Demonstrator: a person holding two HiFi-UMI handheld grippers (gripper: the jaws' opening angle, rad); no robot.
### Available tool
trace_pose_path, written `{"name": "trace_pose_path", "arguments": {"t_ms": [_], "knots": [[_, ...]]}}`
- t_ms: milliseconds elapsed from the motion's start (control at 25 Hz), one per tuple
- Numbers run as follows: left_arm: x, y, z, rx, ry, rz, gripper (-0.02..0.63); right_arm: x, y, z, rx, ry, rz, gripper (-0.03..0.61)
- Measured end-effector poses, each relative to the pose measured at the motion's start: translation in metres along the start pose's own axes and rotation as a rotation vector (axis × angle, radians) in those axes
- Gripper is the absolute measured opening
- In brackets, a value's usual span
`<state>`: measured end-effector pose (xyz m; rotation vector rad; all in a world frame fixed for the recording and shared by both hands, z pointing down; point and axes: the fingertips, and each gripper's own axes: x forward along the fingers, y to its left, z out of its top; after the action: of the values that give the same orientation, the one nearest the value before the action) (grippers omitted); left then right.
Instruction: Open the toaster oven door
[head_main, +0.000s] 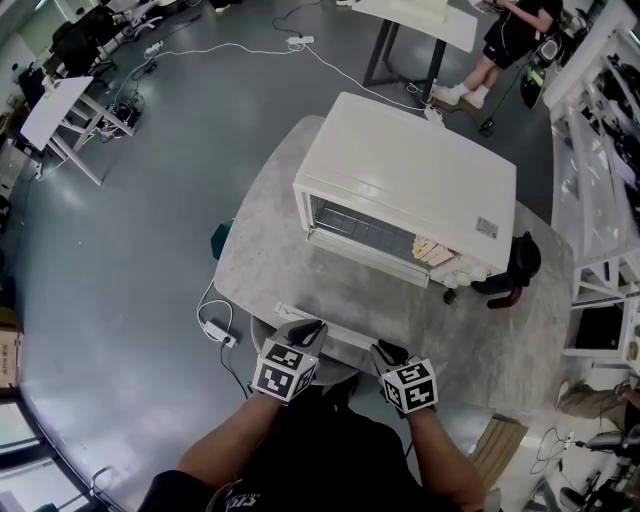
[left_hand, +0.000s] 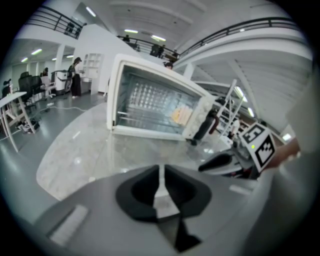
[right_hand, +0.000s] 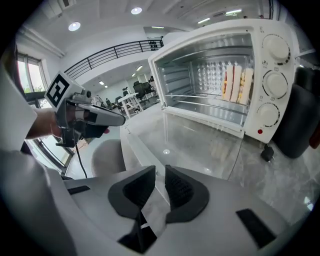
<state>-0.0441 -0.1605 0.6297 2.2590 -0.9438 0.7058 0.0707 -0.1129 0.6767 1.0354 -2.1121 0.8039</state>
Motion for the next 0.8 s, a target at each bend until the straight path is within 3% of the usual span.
{"name": "trace_pose_path", "arguments": {"t_ms": [480, 800], "knots": [[0.015, 0.000, -0.002, 0.008, 0.030, -0.048, 0.037, 0.004, -0.004, 0.000, 0.020, 0.036, -0.018, 0.043], [0.003, 0.010, 0.034, 0.030, -0.029, -0.058, 0.037, -0.011, 0.001, 0.029, 0.030, -0.046, -0.043, 0.029]]}}
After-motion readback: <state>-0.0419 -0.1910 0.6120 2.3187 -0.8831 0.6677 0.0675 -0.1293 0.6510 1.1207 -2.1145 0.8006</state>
